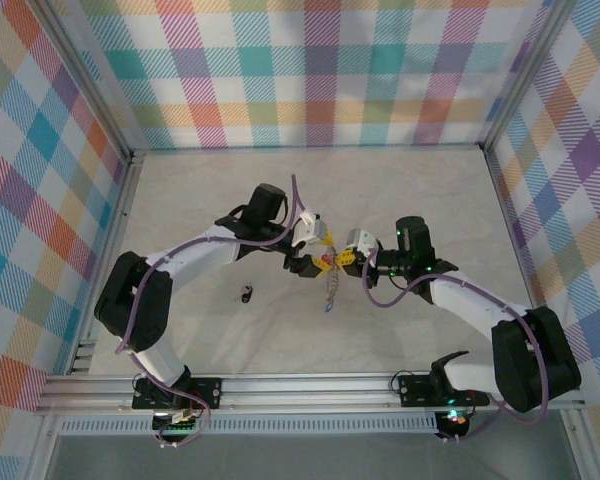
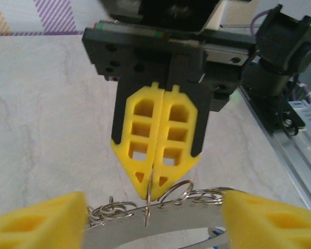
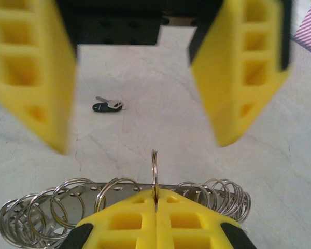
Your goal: Put the keys on the keyring
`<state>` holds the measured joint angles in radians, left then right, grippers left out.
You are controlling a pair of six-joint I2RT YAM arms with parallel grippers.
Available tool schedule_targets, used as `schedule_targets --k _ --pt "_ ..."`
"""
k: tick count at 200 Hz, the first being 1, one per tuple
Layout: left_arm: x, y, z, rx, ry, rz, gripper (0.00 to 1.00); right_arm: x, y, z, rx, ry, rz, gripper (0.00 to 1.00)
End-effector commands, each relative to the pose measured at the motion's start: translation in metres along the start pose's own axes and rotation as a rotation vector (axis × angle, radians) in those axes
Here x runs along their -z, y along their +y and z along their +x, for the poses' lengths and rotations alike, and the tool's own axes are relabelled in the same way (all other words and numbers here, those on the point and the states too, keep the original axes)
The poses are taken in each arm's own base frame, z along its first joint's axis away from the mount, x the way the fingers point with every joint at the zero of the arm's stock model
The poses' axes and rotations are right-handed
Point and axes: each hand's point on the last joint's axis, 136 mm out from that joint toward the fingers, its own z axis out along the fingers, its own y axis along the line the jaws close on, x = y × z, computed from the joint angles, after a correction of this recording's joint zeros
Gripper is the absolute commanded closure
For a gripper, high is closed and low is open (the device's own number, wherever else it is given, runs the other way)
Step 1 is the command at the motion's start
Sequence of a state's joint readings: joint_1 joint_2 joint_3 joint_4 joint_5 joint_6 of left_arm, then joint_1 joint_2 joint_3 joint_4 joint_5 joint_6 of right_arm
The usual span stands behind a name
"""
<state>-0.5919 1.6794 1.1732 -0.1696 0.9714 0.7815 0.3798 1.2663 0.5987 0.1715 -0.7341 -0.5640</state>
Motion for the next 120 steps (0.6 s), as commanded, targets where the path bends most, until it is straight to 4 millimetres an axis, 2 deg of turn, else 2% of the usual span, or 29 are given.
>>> schedule_targets --k 1,23,44,61,86,100,120 --pt "0.003 -0.02 -0.008 -0.037 0.012 0.091 0.0 0.007 0.002 -0.026 0.091 -0.047 -0.023 1.0" --pt "0.002 -0.015 -0.004 -0.022 0.033 0.069 0.0 0.008 0.002 -0.027 0.098 -0.045 -0.023 1.0" --pt "0.003 0.001 -0.002 0.019 0.068 -0.018 0.0 0.009 0.003 -0.027 0.098 -0.043 -0.027 1.0" --pt "0.011 0.011 0.0 0.04 0.116 -0.116 0.0 0.009 0.004 -0.026 0.1 -0.04 -0.025 1.0" --pt "0.038 0.041 -0.011 0.105 0.168 -0.353 0.0 0.01 0.006 -0.026 0.116 -0.037 -0.03 1.0" --pt "0.058 0.046 -0.012 0.239 0.193 -0.417 0.0 0.01 0.007 -0.026 0.123 -0.031 -0.038 1.0" --pt "0.103 0.085 -0.008 0.548 0.179 -0.705 0.0 0.01 0.007 -0.027 0.129 -0.031 -0.045 1.0"
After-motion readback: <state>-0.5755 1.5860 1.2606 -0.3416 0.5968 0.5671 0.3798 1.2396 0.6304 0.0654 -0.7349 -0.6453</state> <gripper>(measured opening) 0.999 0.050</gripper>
